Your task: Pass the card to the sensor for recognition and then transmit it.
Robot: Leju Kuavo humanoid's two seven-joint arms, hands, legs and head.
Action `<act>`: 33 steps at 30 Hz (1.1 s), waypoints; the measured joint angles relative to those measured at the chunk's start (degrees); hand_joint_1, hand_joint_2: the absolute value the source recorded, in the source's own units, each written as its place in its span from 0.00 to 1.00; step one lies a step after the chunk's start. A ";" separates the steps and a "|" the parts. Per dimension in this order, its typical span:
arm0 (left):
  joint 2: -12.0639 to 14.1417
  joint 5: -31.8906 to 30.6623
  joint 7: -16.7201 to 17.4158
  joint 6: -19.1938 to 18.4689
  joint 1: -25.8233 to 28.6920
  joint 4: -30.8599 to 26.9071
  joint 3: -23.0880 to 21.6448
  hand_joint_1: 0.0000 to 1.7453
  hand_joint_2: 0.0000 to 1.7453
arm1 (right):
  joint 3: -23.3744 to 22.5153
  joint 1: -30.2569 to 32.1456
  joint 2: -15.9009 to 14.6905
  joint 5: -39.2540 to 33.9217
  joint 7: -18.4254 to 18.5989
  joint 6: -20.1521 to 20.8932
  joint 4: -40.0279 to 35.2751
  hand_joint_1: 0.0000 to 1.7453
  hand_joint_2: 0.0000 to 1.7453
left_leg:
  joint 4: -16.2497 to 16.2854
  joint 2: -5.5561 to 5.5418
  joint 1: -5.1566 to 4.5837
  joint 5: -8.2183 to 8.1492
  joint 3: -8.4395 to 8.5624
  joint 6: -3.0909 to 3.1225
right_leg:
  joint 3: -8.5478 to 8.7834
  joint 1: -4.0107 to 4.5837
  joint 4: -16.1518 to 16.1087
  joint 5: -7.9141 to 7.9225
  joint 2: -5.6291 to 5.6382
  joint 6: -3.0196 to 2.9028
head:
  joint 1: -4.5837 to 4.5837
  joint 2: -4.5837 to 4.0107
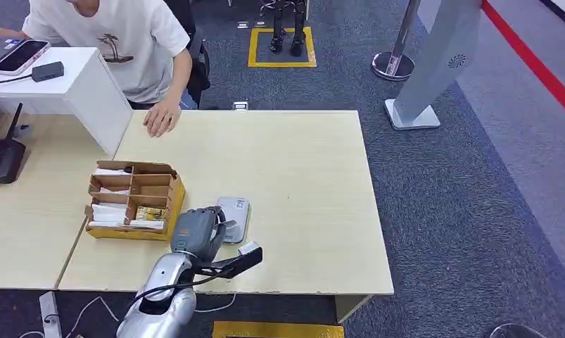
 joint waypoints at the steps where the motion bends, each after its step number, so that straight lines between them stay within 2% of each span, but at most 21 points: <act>1: 0.00 0.00 0.02 0.00 0.00 0.00 0.00 1.00 1.00 | -0.02 0.00 0.00 0.00 0.00 0.00 0.00 0.00 0.00 | 0.00 0.00 0.00 0.00 0.00 0.00 | 0.00 0.00 0.00 0.00 0.00 0.00 | 0.00 0.00; 29: -0.11 1.29 -0.11 0.15 0.51 -0.07 0.00 1.00 1.00 | -1.20 0.00 0.00 0.02 -0.22 0.00 0.00 0.00 0.00 | 0.00 0.00 0.00 0.00 0.01 0.00 | 0.02 0.00 0.00 0.00 -0.01 0.00 | 0.00 0.00; 33: 0.28 3.97 -0.11 0.81 0.19 -3.71 1.09 1.00 1.00 | -1.22 0.05 0.00 0.02 0.04 0.02 0.00 0.00 0.00 | 0.00 0.00 0.01 0.01 0.00 0.00 | 0.00 0.01 0.00 0.00 -0.01 0.00 | 0.00 0.00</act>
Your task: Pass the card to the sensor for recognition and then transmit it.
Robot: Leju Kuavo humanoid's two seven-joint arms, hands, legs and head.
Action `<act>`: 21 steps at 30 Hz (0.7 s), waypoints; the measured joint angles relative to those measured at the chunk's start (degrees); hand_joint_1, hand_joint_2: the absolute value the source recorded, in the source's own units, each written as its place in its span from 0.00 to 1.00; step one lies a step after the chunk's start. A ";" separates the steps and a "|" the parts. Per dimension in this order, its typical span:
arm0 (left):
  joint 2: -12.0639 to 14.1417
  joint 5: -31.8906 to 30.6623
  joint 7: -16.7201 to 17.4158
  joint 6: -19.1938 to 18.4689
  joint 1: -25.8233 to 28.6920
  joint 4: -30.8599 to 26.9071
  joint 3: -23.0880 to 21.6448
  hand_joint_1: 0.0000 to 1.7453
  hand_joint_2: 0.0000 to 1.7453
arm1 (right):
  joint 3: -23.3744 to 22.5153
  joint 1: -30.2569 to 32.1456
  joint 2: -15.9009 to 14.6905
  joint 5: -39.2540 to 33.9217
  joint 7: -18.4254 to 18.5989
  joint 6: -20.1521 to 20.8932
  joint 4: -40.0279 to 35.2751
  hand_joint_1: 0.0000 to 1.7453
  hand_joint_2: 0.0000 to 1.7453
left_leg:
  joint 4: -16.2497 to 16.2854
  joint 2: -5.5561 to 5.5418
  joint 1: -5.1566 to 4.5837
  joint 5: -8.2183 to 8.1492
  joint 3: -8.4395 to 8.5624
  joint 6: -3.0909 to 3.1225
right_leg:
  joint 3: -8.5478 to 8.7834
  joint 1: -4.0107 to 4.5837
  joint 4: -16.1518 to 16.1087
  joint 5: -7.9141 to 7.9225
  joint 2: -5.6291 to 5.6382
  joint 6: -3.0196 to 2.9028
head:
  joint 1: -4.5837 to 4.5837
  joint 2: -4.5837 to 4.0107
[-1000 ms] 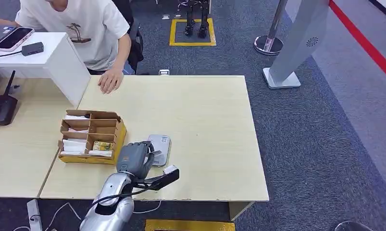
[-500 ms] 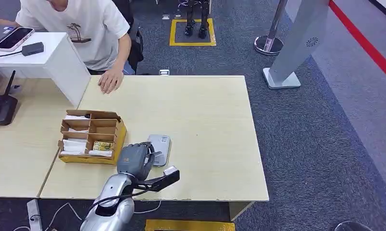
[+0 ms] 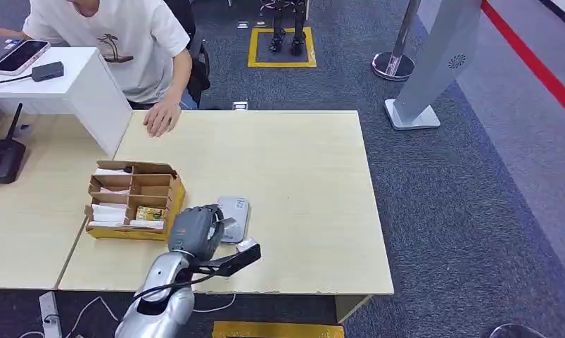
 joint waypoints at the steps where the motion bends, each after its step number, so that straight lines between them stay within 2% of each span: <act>1: 0.31 0.44 0.00 -0.44 -0.54 -1.59 0.57 1.00 1.00 | 0.00 0.04 0.00 0.00 0.07 -0.02 0.00 0.00 0.00 | 0.00 0.00 0.00 0.00 -0.01 0.00 | 0.00 0.00 0.00 0.00 0.00 0.00 | 0.00 0.00; 8: 3.57 1.01 0.68 -3.96 -7.96 -9.62 6.75 1.00 1.00 | 0.00 0.13 -0.02 0.00 0.07 0.00 0.00 0.00 0.00 | -0.01 -0.01 0.01 0.03 0.01 -0.02 | 0.01 0.01 0.04 0.00 -0.01 -0.01 | 0.00 0.00; 12: 5.58 0.29 1.11 -5.05 -11.41 -11.11 10.77 1.00 1.00 | 0.07 0.13 -0.04 0.00 0.07 -0.02 0.00 0.00 0.00 | -0.01 0.00 0.01 0.03 0.01 -0.02 | 0.00 0.00 0.04 0.00 0.00 -0.01 | 0.00 0.00; 21: 7.11 -0.15 1.11 -5.42 -14.71 -13.13 15.13 1.00 1.00 | 0.09 0.08 -0.07 0.00 -0.04 -0.02 0.22 0.00 0.00 | 0.00 -0.01 0.00 0.02 -0.02 -0.02 | 0.00 -0.01 0.03 0.00 -0.01 0.00 | 0.00 0.00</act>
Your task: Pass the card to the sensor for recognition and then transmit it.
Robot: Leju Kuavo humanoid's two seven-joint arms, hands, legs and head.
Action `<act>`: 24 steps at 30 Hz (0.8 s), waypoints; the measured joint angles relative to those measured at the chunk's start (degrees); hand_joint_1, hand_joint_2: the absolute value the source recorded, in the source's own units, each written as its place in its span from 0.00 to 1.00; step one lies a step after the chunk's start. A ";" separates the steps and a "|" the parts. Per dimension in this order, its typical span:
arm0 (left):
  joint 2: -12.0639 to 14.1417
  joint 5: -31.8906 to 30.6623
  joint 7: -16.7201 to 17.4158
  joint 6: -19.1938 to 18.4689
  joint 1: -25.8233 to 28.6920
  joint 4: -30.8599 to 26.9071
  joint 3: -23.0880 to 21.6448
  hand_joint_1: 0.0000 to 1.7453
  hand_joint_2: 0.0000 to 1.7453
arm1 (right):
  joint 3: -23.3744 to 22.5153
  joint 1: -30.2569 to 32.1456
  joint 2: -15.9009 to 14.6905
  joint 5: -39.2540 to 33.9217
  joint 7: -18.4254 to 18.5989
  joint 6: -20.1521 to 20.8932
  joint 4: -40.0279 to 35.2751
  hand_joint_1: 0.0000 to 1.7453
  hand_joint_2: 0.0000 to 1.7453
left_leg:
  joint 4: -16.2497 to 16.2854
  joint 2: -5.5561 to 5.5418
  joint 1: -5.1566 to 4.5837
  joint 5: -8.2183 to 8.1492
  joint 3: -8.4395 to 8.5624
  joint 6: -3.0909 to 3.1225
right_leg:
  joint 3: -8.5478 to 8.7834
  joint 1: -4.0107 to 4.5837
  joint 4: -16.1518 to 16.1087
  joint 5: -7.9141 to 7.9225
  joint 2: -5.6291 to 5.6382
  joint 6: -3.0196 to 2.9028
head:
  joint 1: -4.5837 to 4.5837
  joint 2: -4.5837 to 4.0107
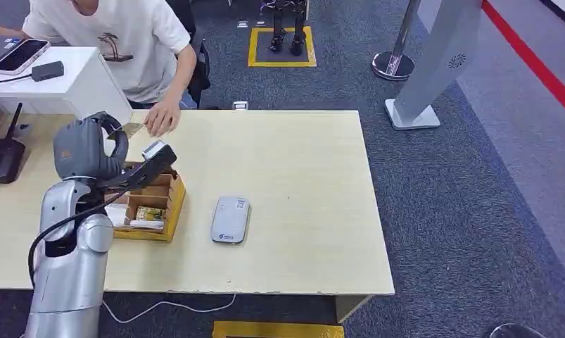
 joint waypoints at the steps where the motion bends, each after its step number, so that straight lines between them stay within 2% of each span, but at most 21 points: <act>1: 0.24 -0.15 -0.02 -0.02 -0.27 -0.24 0.35 1.00 1.00 | 0.00 0.00 0.00 0.00 0.00 0.00 0.04 0.00 0.00 | 0.00 0.00 0.00 0.00 0.00 0.00 | 0.00 0.00 0.00 0.00 0.00 0.00 | 0.00 0.00; 10: 2.22 -0.98 0.09 0.09 -1.08 -1.66 4.18 1.00 1.00 | -0.02 -0.02 0.00 0.00 0.13 0.00 0.24 0.00 0.00 | -0.01 0.00 0.01 0.00 0.01 0.00 | 0.00 0.01 0.01 0.00 0.00 -0.01 | 0.02 0.00; 17: 3.93 -1.27 -0.02 -0.02 -1.09 -1.73 10.45 1.00 1.00 | -0.02 -0.02 0.00 0.00 0.11 0.00 0.24 0.00 0.00 | -0.01 0.04 0.02 0.00 0.01 -0.01 | -0.02 0.01 0.01 -0.01 0.03 -0.01 | 0.00 0.00; 24: 4.31 -1.77 -0.11 -0.70 -1.08 -1.73 14.67 1.00 1.00 | -0.02 -0.04 0.00 0.00 0.11 0.02 0.24 0.00 0.00 | -0.01 0.04 0.01 0.00 0.01 0.00 | -0.01 0.00 0.00 0.00 0.03 -0.01 | 0.00 0.00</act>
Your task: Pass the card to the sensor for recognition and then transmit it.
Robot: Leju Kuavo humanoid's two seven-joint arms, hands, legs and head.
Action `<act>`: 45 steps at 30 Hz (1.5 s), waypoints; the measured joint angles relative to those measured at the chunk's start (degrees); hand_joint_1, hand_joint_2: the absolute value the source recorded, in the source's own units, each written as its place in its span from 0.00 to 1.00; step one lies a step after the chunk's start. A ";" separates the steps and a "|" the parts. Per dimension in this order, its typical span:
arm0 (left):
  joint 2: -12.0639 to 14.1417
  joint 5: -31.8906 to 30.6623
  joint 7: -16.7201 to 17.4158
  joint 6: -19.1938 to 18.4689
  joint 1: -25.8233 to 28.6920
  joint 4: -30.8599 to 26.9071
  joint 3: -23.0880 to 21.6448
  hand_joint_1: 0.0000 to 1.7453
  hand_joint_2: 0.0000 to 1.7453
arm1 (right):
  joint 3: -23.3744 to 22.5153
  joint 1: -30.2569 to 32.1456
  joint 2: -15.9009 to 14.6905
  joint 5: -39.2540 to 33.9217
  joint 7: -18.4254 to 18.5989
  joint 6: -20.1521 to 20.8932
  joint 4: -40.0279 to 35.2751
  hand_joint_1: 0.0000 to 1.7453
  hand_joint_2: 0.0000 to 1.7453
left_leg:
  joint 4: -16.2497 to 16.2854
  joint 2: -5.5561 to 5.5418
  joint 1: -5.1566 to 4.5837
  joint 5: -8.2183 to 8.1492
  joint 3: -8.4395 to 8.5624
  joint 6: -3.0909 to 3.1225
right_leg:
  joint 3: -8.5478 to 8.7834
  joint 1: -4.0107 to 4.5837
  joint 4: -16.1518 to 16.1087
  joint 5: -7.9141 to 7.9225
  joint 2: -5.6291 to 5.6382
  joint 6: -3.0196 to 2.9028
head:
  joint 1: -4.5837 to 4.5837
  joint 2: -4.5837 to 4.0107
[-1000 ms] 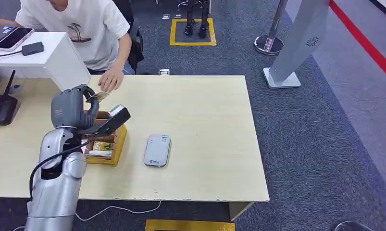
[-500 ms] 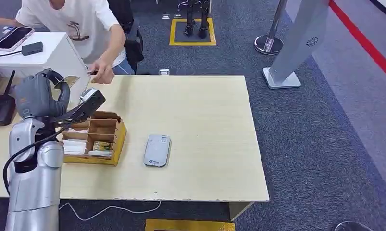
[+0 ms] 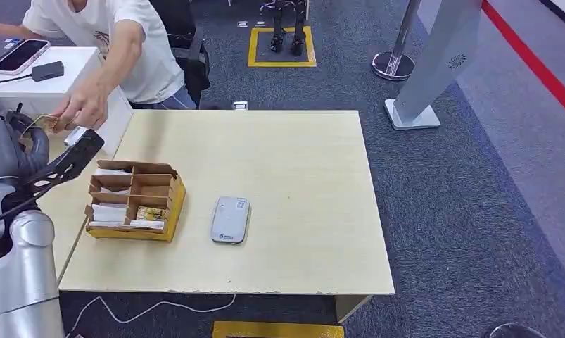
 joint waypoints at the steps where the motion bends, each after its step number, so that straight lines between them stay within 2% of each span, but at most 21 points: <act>1: 0.15 0.00 0.00 -0.02 0.00 0.00 0.32 1.00 1.00 | 0.00 0.00 0.00 0.00 0.00 -0.02 0.00 0.00 0.00 | 0.00 -0.01 0.00 0.00 0.00 0.00 | 0.00 0.00 0.00 0.00 0.00 0.00 | 0.00 0.00; 14: 0.39 -0.63 -0.35 -1.03 -0.09 0.00 1.94 1.00 1.00 | 0.00 -0.08 0.00 0.00 0.31 -0.02 0.00 0.00 0.00 | 0.00 0.04 0.00 -0.01 0.00 -0.01 | -0.03 0.00 0.00 0.00 0.04 0.00 | 0.00 0.00; 15: 0.39 -0.68 -0.37 -1.05 -0.09 0.00 1.94 0.10 1.00 | 0.00 -0.09 0.00 0.00 0.31 -0.02 0.00 0.00 0.00 | 0.00 0.04 0.00 -0.01 0.00 -0.01 | -0.04 0.00 0.00 0.00 0.05 0.00 | 0.00 0.00; 16: 0.39 -0.70 -0.48 -1.07 -0.09 0.02 1.97 0.00 1.00 | 0.00 -0.09 0.00 0.00 0.28 0.00 0.00 0.00 0.00 | 0.00 0.04 0.00 -0.02 0.00 -0.01 | -0.04 0.00 0.00 0.00 0.05 0.00 | 0.00 0.00; 17: 0.39 -0.79 -0.59 -1.16 -0.08 0.02 1.97 0.00 0.00 | 0.00 -0.09 0.00 0.00 0.28 -0.02 0.00 0.00 0.00 | 0.00 0.04 0.00 -0.02 0.00 0.00 | -0.05 0.00 0.00 0.00 0.05 0.00 | 0.00 0.00; 30: -0.42 -1.36 -1.03 -2.07 -0.14 0.33 1.94 0.00 0.00 | 0.00 -0.16 0.00 0.00 0.35 -0.02 0.00 0.00 0.00 | 0.02 0.04 0.00 -0.01 0.01 0.01 | -0.03 0.00 -0.01 0.01 0.04 0.00 | 0.00 0.00; 31: -0.46 -1.36 -1.05 -2.08 -0.14 0.33 1.94 0.00 1.00 | 0.00 -0.16 0.00 0.00 0.35 -0.02 0.00 0.00 0.00 | 0.02 0.04 0.00 -0.01 0.01 0.01 | -0.03 0.00 -0.01 0.01 0.04 0.00 | 0.00 0.00; 40: -1.12 -1.18 -2.10 -3.15 -0.09 0.33 0.70 0.00 1.00 | -0.09 -0.17 0.00 0.00 0.48 -0.02 0.00 0.00 0.00 | 0.02 0.03 0.00 -0.01 0.01 0.01 | -0.04 0.00 -0.01 0.00 0.04 0.00 | 0.00 0.00; 45: -1.27 -0.48 -2.84 -4.70 1.07 0.33 -2.83 0.00 1.00 | -0.20 -0.19 0.00 0.00 0.50 0.00 0.00 0.00 0.00 | 0.02 0.03 -0.01 -0.01 0.00 0.01 | -0.03 0.00 -0.01 0.00 0.03 0.00 | 0.00 0.00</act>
